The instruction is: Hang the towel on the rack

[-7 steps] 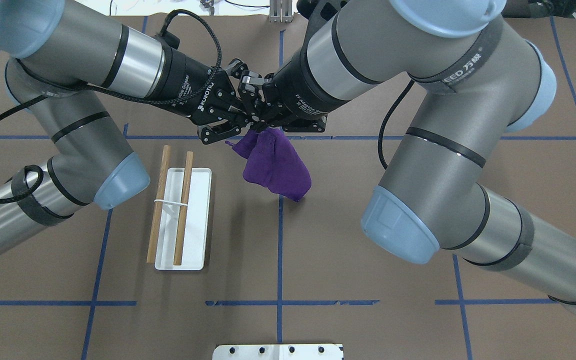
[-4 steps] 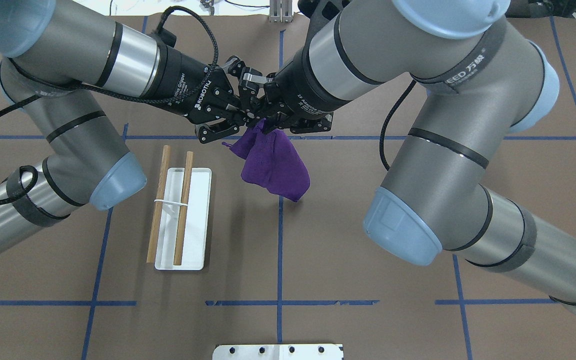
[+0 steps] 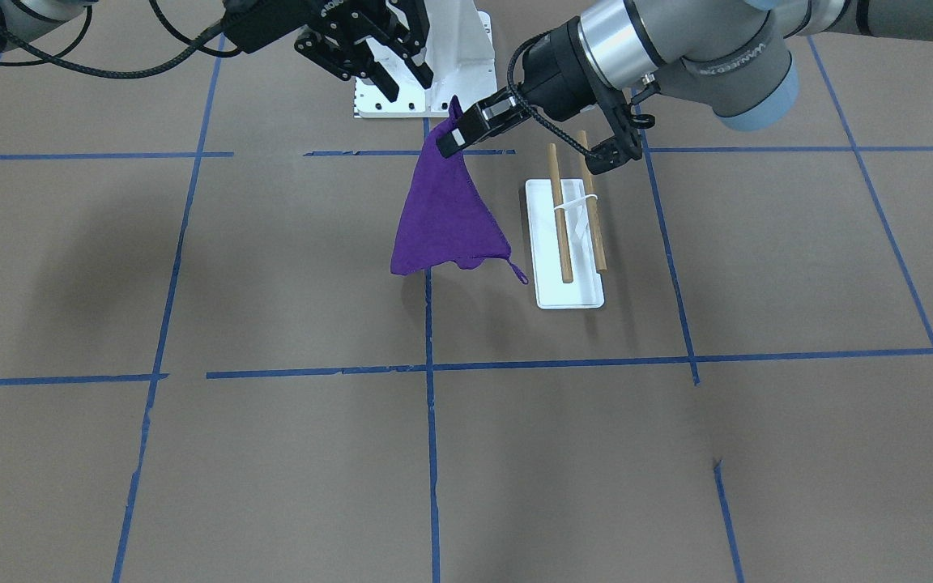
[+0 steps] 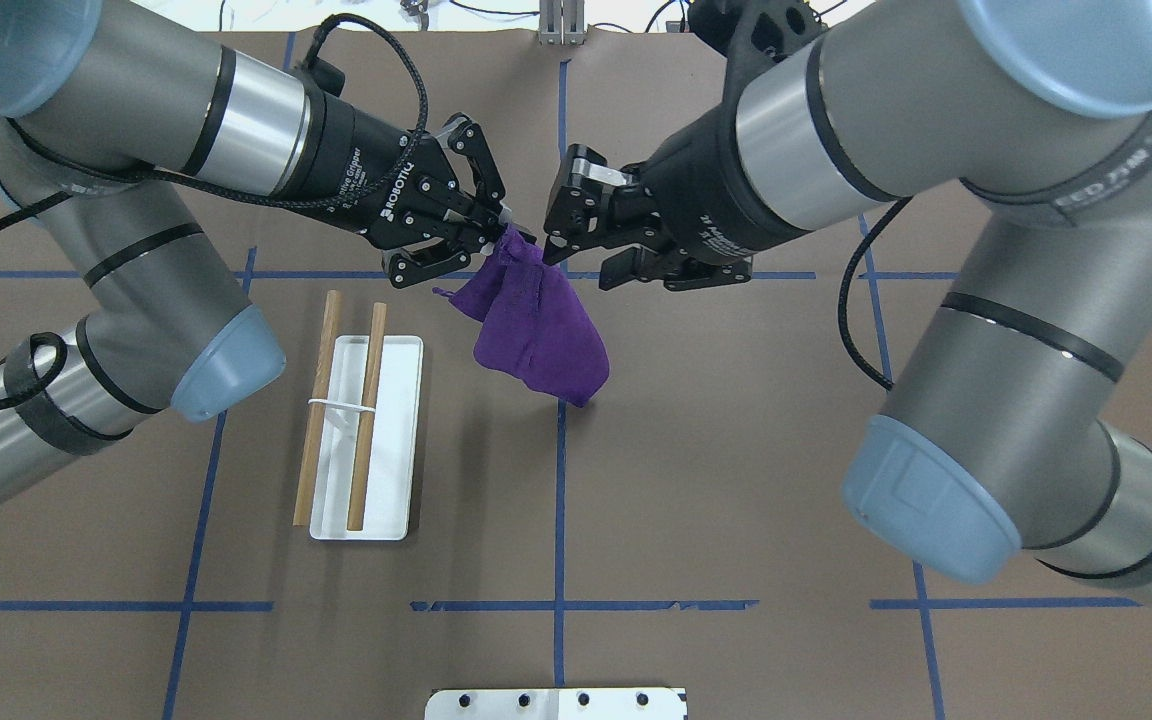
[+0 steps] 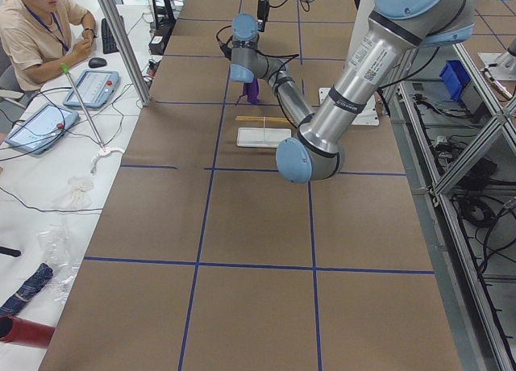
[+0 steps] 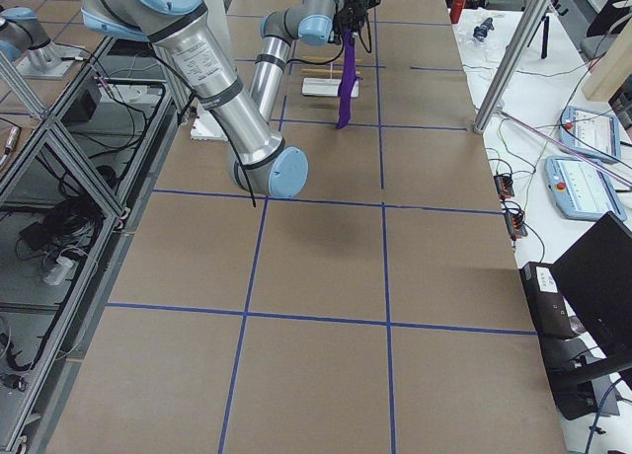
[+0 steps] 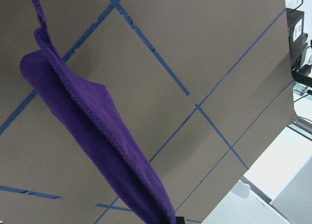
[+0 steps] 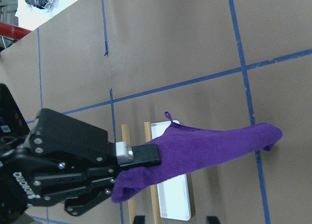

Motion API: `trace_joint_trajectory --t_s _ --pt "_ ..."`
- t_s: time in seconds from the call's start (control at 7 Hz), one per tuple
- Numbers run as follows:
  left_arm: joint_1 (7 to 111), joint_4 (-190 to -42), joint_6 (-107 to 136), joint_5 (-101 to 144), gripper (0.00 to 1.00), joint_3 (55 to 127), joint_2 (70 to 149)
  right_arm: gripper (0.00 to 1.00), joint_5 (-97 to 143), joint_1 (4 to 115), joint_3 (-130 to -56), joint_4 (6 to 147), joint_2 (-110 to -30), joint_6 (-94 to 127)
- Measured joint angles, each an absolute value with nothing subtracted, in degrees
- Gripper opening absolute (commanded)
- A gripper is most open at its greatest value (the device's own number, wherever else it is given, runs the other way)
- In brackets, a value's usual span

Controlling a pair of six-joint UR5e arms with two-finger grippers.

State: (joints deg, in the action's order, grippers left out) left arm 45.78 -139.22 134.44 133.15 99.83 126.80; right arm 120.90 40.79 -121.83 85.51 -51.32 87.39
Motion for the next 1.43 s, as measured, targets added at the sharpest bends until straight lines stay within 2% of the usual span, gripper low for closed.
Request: trace_joint_trajectory --t_s 0.29,0.57,1.0,1.43 --pt "46.0 -139.2 134.2 133.2 0.00 100.9 125.8 1.00 127.4 45.3 -124.7 85.5 -55.7 87.4" --pt "45.9 -139.3 131.7 133.2 0.00 105.4 121.7 1.00 133.8 52.4 -125.0 85.5 -60.7 86.1" --pt "45.3 -139.6 115.0 133.8 0.00 113.3 109.4 1.00 134.5 56.6 -124.7 85.5 -66.5 79.6" --pt "46.5 -139.8 99.0 134.0 0.00 116.6 97.5 1.00 134.4 57.2 -124.7 85.5 -67.4 78.9"
